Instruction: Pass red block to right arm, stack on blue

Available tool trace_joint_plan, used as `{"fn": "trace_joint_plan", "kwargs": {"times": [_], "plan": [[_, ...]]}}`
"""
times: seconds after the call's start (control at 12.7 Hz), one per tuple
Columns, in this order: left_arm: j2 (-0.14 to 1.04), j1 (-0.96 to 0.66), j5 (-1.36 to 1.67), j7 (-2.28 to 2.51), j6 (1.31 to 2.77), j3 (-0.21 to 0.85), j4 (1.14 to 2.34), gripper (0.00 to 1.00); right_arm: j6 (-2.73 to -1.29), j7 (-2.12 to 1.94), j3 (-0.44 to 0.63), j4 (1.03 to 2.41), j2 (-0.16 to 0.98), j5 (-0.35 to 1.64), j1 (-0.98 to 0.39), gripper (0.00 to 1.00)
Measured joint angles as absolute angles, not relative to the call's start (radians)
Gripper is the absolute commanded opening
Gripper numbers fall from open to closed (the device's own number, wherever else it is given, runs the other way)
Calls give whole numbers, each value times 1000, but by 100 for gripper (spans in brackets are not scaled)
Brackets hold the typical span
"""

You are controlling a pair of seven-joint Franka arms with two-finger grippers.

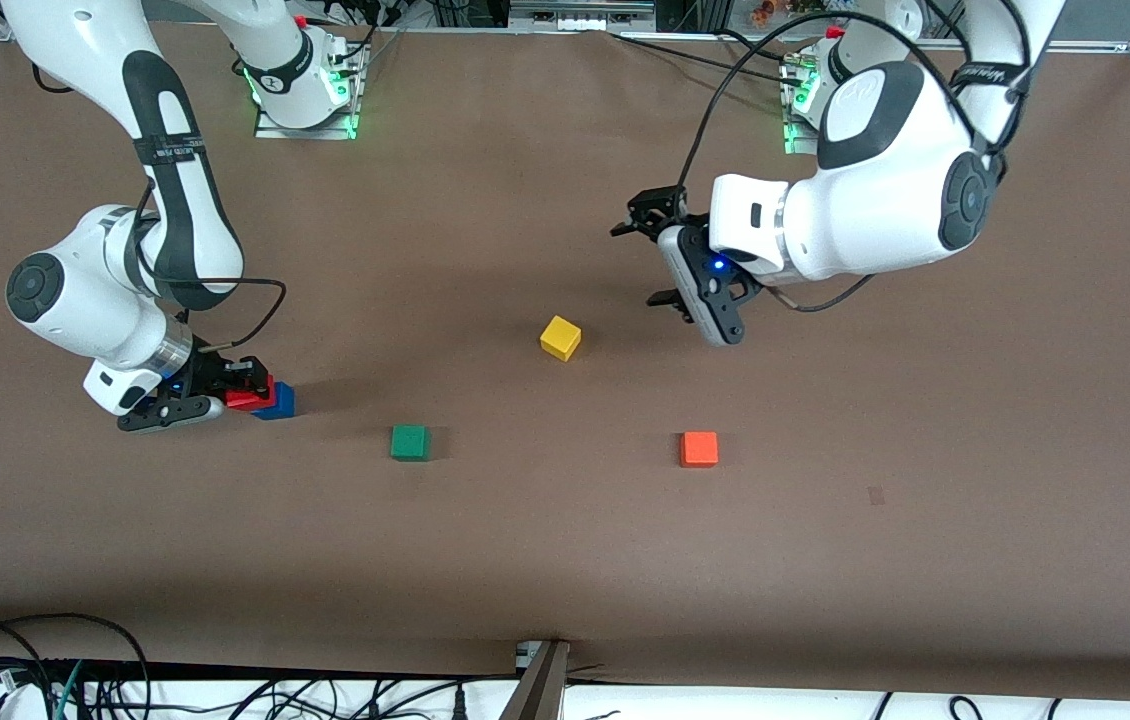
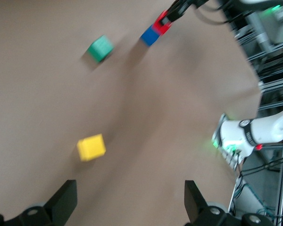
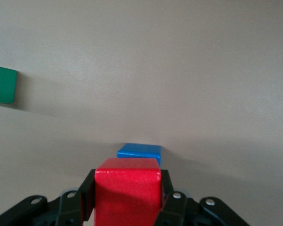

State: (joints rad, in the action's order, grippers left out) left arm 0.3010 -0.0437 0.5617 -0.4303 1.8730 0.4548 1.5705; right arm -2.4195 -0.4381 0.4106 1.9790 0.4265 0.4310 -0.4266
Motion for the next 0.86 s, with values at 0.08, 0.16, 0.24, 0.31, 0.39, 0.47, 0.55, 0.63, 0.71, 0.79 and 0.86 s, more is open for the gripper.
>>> {"fn": "trace_joint_plan", "kwargs": {"times": [0.08, 0.16, 0.24, 0.31, 0.39, 0.47, 0.55, 0.63, 0.71, 0.79, 0.86], "plan": [[275, -44, 518, -350, 1831, 447, 1570, 100, -2448, -438, 411, 1994, 427, 431, -427, 0], [248, -44, 474, -262, 1796, 441, 1570, 100, -2473, -438, 411, 2008, 427, 430, -427, 0], [223, -44, 422, -184, 1766, 433, 1570, 100, -2486, -438, 410, 2016, 427, 429, -428, 0], [201, -44, 353, -130, 1731, 421, 1571, 100, -2492, -436, 410, 2019, 427, 429, -432, 0], [185, -45, 277, -101, 1699, 406, 1574, 100, -2495, -429, 410, 2020, 427, 429, -437, 0], [172, -45, 216, -87, 1675, 383, 1580, 100, -2497, -422, 410, 2020, 427, 429, -445, 0], [162, -45, 182, -84, 1656, 349, 1590, 100, -2498, -414, 410, 2020, 427, 429, -453, 0], [147, -44, 167, -84, 1646, 307, 1604, 100, -2501, -407, 410, 2021, 427, 429, -459, 0], [131, -41, 149, -82, 1643, 262, 1618, 100, -2505, -404, 410, 2022, 427, 429, -462, 0], [115, -38, 124, -80, 1643, 209, 1632, 100, -2508, -404, 410, 2024, 428, 429, -462, 0], [102, -33, 100, -76, 1643, 159, 1640, 100, -2509, -403, 411, 2025, 428, 429, -462, 0]]}}
